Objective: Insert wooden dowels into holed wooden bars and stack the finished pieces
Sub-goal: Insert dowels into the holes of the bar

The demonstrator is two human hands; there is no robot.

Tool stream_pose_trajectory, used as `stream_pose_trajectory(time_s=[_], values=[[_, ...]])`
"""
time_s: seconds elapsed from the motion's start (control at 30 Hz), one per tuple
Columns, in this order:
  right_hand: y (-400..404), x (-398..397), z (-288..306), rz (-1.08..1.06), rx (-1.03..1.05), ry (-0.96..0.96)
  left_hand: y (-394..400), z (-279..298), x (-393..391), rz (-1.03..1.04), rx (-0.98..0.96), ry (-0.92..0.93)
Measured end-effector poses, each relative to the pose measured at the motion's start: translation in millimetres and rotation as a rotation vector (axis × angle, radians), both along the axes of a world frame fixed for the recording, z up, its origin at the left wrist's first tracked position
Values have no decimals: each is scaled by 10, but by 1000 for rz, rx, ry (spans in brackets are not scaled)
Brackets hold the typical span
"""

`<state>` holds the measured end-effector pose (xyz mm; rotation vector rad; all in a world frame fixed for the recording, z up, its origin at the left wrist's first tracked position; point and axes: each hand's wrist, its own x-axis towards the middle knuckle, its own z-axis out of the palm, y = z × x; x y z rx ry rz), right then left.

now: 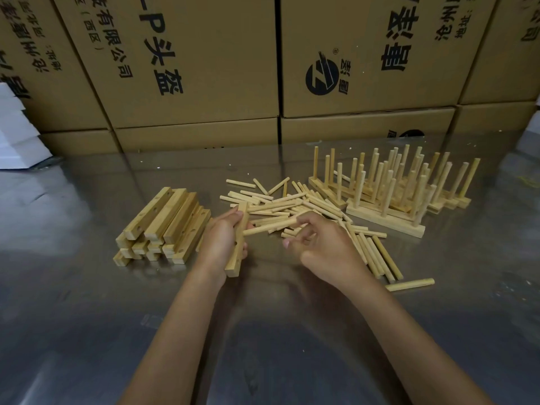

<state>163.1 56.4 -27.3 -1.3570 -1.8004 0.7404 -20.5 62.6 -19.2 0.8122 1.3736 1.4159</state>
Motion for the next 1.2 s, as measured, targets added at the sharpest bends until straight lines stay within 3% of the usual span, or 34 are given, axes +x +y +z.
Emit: stream_pose_trajectory(time_s=[0.13,0.2,0.5,0.57,0.67,0.7,0.93,1.07,1.2], values=[[26,104,-28,-126,154,-389,14,-15,-64,69,-28,14],[43,117,-53,-121,185,-488,11,-13,-78,76,-31,17],[36,51,-114,-69,249,-474,-8,-9,-66,90,-50,18],[35,5,-102,-92,273,-322,-20,-24,-58,68,-22,35],[8,-67,-35,-25,165,127,-46,-40,-21,-28,39,102],[2,-77,-28,10,174,168,-55,-37,-1,-67,55,118],[-86,-146,-97,200,269,-182,-110,-28,158,-276,95,79],[-124,-145,-108,140,345,-157,-139,4,197,-313,120,-7],[-173,-154,-83,85,355,-231,-140,-15,226,-294,105,85]])
